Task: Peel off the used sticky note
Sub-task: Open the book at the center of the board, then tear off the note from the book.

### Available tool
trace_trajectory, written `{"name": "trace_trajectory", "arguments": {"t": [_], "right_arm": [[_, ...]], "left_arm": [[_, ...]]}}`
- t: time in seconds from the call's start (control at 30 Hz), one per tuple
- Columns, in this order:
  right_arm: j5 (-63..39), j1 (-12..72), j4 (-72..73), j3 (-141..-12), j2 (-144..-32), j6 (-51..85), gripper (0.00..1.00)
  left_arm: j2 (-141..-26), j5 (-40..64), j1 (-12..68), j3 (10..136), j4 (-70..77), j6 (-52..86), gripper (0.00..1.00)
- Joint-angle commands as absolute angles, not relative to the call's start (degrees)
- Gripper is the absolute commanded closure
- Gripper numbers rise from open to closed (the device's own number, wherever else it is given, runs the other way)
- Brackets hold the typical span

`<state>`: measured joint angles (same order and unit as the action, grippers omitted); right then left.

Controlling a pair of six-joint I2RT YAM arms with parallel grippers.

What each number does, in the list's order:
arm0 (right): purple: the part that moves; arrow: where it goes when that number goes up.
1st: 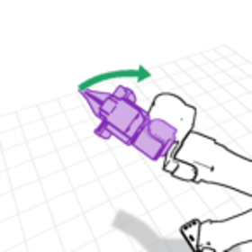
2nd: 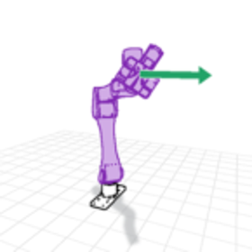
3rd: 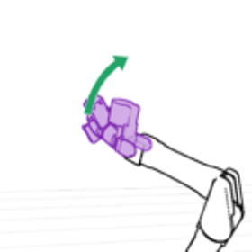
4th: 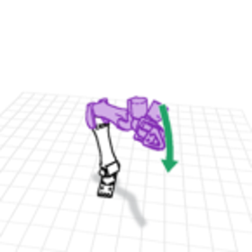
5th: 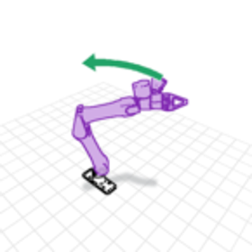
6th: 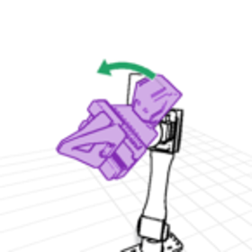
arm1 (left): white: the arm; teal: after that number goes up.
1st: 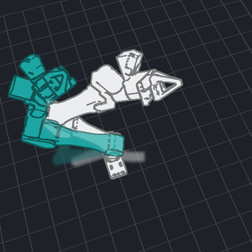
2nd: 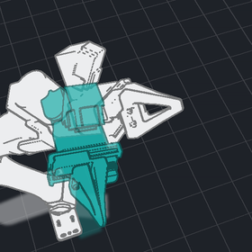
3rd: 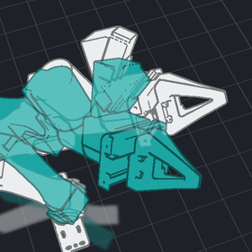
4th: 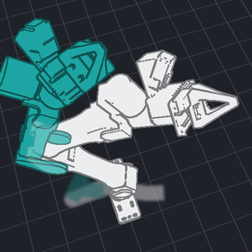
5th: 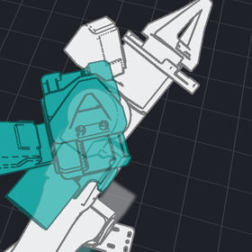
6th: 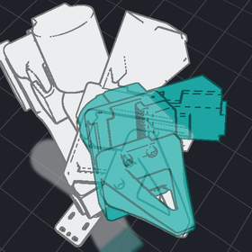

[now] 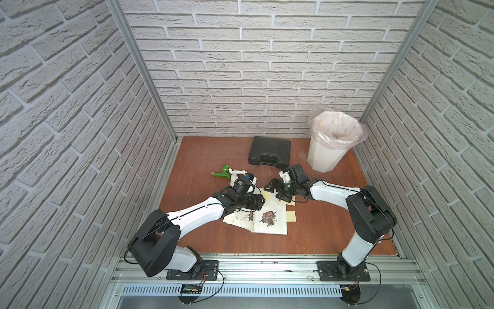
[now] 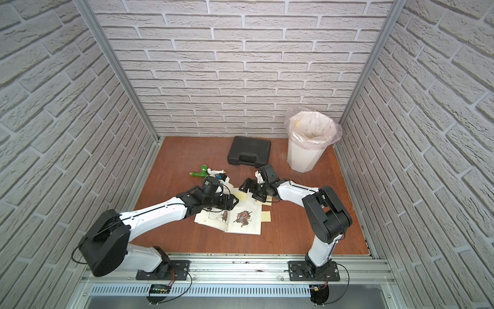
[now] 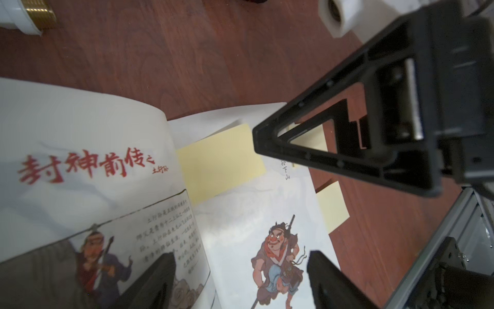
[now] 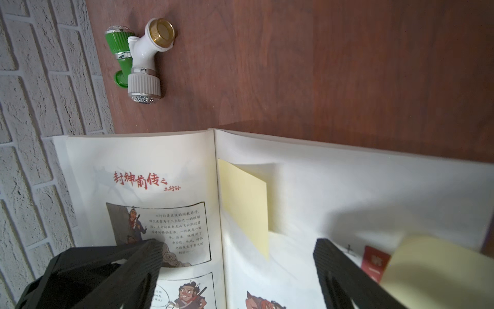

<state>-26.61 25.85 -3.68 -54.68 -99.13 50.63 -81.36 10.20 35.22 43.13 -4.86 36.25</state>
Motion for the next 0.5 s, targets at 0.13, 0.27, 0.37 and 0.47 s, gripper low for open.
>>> {"name": "trace_trajectory", "arguments": {"t": [0.13,0.27,0.37,0.47], "right_arm": [[-27.95,25.66,-0.07,-53.15,-96.9,50.56,0.08],[-28.94,25.81,0.68,-52.58,-97.15,50.63,0.11],[-29.7,26.05,1.23,-52.24,-97.57,50.67,0.12],[-30.5,26.47,2.15,-51.95,-98.1,50.86,0.15]], "left_arm": [[-85.16,13.33,33.4,43.93,-0.48,37.79,0.29],[-85.55,12.83,32.21,42.04,-0.43,37.56,0.37],[-86.36,13.18,31.16,40.23,0.33,37.83,0.43],[-86.84,13.38,30.36,38.62,1.36,37.75,0.5]]}}
